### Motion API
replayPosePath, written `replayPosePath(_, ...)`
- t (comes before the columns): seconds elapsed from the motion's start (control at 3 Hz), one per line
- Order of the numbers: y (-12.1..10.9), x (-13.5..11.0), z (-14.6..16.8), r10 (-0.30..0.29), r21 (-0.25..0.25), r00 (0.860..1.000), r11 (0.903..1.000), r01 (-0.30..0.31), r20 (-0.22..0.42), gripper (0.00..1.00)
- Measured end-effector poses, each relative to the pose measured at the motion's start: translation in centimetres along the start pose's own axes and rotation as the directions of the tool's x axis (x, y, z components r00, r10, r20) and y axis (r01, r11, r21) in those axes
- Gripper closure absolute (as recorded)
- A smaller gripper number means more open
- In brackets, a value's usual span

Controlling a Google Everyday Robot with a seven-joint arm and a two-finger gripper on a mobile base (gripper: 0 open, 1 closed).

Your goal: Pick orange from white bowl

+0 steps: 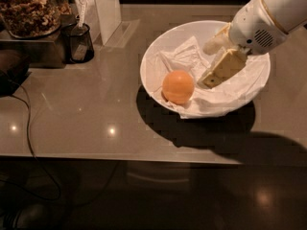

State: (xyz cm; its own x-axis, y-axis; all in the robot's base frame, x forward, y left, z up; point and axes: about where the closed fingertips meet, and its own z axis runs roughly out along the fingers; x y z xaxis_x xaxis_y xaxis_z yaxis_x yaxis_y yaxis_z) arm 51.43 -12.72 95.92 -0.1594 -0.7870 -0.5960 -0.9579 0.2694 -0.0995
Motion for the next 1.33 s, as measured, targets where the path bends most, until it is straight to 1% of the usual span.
replayPosePath(0.33,0.3,-0.5,2.3,-0.007,-0.067,1.000,0.9977,0.009,0.023,0.26)
replayPosePath(0.67,0.3,-1.6,5.6,-0.030,-0.161,0.999,0.9863,0.035,0.033,0.27)
replayPosePath(1.0,0.1,-2.7,8.1,-0.062,-0.223,0.997,0.9723,0.070,0.044,0.26)
replayPosePath(1.33,-1.1,-3.2,9.9,-0.087,-0.250,0.995,0.9632,0.098,0.053,0.23)
